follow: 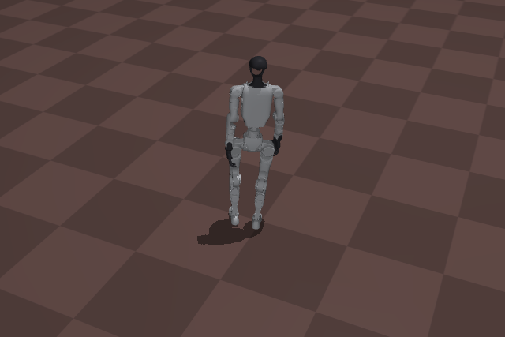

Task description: In place motions

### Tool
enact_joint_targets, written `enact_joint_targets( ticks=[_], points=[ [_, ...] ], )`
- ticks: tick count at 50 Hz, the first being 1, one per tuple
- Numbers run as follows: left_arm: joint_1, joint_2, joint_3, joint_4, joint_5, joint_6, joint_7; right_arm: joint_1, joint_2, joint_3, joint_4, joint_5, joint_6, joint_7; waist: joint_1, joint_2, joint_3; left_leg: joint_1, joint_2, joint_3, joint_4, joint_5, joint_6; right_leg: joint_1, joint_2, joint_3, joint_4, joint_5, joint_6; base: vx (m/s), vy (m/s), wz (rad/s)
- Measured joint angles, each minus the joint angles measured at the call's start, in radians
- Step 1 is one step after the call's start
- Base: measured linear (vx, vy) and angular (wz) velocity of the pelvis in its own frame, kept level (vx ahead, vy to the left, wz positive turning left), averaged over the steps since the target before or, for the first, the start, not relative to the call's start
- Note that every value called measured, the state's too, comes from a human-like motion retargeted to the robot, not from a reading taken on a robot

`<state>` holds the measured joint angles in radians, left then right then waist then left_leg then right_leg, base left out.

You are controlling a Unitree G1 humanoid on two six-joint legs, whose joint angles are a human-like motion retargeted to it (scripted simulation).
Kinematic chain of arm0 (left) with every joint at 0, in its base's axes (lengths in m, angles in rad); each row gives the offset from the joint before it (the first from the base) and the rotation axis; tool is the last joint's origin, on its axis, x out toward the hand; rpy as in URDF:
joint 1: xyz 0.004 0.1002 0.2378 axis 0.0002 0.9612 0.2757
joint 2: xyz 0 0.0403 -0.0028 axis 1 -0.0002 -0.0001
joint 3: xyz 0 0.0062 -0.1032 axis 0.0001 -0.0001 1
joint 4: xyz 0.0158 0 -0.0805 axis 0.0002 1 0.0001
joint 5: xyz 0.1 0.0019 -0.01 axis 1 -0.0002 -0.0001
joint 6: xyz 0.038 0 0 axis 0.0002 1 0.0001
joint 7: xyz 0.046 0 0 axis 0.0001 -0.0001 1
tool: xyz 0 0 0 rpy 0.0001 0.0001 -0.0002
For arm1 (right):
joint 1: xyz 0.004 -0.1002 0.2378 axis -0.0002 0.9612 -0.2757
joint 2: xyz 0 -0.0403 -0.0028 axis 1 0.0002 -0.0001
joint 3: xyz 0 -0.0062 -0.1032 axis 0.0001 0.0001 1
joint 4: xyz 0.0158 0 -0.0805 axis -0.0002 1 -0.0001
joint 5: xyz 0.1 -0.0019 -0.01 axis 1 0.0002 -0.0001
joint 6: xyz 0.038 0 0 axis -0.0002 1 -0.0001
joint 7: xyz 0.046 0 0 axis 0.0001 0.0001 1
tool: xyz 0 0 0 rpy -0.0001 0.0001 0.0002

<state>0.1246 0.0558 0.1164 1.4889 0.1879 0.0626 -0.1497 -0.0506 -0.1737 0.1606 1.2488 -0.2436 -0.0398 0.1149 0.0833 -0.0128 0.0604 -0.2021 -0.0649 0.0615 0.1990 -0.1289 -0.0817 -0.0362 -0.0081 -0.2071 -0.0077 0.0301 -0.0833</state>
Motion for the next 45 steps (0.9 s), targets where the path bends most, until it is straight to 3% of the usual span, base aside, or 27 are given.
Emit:
enact_joint_targets(
  ticks=[2, 5, 14, 27, 35, 40, 45],
  points=[
    [0.017, 0.002, -0.014, 0.003, 0.005, 0.002, 0.0, 0.027, 0.0, -0.003, 0.043, 0.002, 0.003, 0.003, 0.021, -0.002, -0.007, 0.032, -0.014, -0.038, -0.067, 0.079, 0.007, 0.021, 0.011, 0.041, 0.005, 0.0, 0.0, 0.39, 0.08, -0.89],
    [0.032, -0.004, 0.014, 0.0, 0.021, 0.007, -0.017, 0.041, -0.006, 0.012, 0.15, -0.027, 0.02, -0.005, -0.013, 0.008, -0.037, 0.072, 0.02, 0.074, -0.077, 0.062, 0.01, 0.03, 0.02, 0.065, 0.02, -0.003, 0.005, 0.31, 0.16, -0.46],
    [0.02, 0.04, 0.01, -0.073, 0.042, -0.002, -0.031, 0.106, -0.018, -0.052, 0.361, -0.012, 0.076, -0.042, -0.04, 0.001, -0.09, 0.153, -0.012, 0.113, -0.146, 0.078, 0.042, 0.064, 0.009, 0.076, 0.039, -0.024, 0.023, 0.22, 0.09, -0.25],
    [0.001, 0.046, 0.027, -0.045, -0.002, -0.017, -0.078, 0.109, -0.011, -0.08, 0.205, -0.011, 0.066, -0.036, -0.067, 0.002, -0.089, 0.199, -0.022, 0.223, -0.166, 0.078, 0.073, 0.032, -0.012, 0.112, 0.091, -0.003, 0.063, 0.05, 0.08, -0.42],
    [-0.009, 0.048, 0.018, 0.046, 0.043, 0.003, -0.096, 0.031, 0.016, 0.033, 0.025, -0.041, 0.036, -0.002, -0.089, -0.01, -0.048, 0.217, 0.001, 0.419, -0.201, 0.072, 0.076, -0.053, 0.029, 0.218, 0.131, -0.031, 0.057, -0.11, -0.01, -1.25],
    [-0.005, 0.048, 0.001, 0.084, 0.08, 0.025, -0.091, 0.025, 0.006, 0.109, -0.069, -0.093, 0.007, 0.004, -0.096, -0.003, -0.042, 0.223, 0.047, 0.589, -0.209, 0.06, 0.065, -0.074, -0.014, 0.017, 0.126, -0.14, 0.019, -0.14, -0.09, -1.79],
    [0.002, 0.05, -0.009, 0.054, 0.099, 0.022, -0.087, 0.046, -0.017, 0.118, -0.057, -0.13, 0.001, 0.002, -0.056, 0.004, -0.055, 0.237, 0.084, 0.773, -0.218, 0.035, 0.043, -0.041, -0.105, -0.335, 0.127, -0.26, 0.044, -0.12, -0.13, -2.01]
  ],
)
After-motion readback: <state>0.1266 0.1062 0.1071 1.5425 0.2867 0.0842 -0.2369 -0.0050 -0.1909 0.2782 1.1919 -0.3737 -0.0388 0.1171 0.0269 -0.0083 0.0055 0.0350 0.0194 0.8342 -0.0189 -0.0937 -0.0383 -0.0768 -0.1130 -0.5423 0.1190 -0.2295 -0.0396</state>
